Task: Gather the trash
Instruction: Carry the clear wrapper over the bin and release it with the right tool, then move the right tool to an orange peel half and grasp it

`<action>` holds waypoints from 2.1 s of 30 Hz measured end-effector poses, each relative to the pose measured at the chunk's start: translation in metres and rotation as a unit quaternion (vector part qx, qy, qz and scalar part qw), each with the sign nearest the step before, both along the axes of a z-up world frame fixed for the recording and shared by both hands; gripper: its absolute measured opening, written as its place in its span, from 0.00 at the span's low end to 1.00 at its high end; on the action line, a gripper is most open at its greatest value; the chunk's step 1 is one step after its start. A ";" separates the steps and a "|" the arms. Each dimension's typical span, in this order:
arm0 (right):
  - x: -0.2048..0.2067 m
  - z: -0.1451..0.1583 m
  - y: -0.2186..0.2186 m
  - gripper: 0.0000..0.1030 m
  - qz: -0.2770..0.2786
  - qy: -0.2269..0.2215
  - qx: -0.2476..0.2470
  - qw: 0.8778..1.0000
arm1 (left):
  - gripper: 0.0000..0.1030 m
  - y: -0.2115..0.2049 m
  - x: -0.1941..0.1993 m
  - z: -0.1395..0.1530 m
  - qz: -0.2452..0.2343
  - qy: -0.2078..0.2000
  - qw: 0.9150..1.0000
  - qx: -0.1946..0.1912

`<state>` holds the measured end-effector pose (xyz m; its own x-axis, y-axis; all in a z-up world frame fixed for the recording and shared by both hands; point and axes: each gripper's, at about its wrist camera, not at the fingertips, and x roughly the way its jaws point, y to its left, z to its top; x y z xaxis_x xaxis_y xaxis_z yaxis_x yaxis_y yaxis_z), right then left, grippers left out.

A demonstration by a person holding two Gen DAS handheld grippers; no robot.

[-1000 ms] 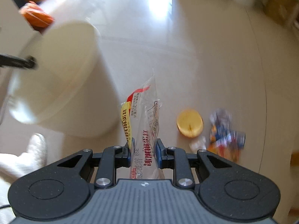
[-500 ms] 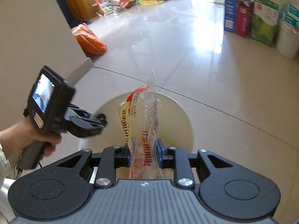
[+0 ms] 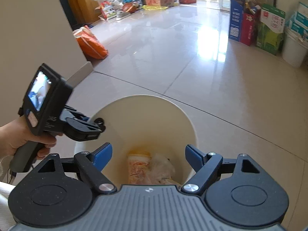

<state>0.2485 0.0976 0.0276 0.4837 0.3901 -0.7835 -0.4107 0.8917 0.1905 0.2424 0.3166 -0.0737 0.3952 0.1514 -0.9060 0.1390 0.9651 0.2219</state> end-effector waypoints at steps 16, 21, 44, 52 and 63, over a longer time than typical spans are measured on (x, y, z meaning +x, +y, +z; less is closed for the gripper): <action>-0.021 -0.037 -0.073 0.85 -0.079 0.014 -0.022 0.997 | 0.14 -0.003 -0.001 -0.001 -0.002 0.000 1.000 0.004; -0.039 -0.068 -0.102 0.85 -0.127 0.031 -0.017 0.991 | 0.14 -0.004 -0.001 0.000 -0.003 0.000 1.000 0.007; -0.045 -0.230 -0.161 0.88 -0.236 0.080 -0.072 0.966 | 0.14 -0.004 -0.002 -0.001 -0.001 0.000 1.000 0.006; 0.006 -0.262 -0.163 0.98 -0.237 0.090 -0.108 0.961 | 0.14 -0.005 -0.002 -0.002 -0.008 0.001 1.000 0.010; 0.040 -0.311 -0.164 0.98 -0.258 0.117 -0.156 0.946 | 0.14 -0.007 0.000 -0.001 -0.007 0.004 1.000 0.012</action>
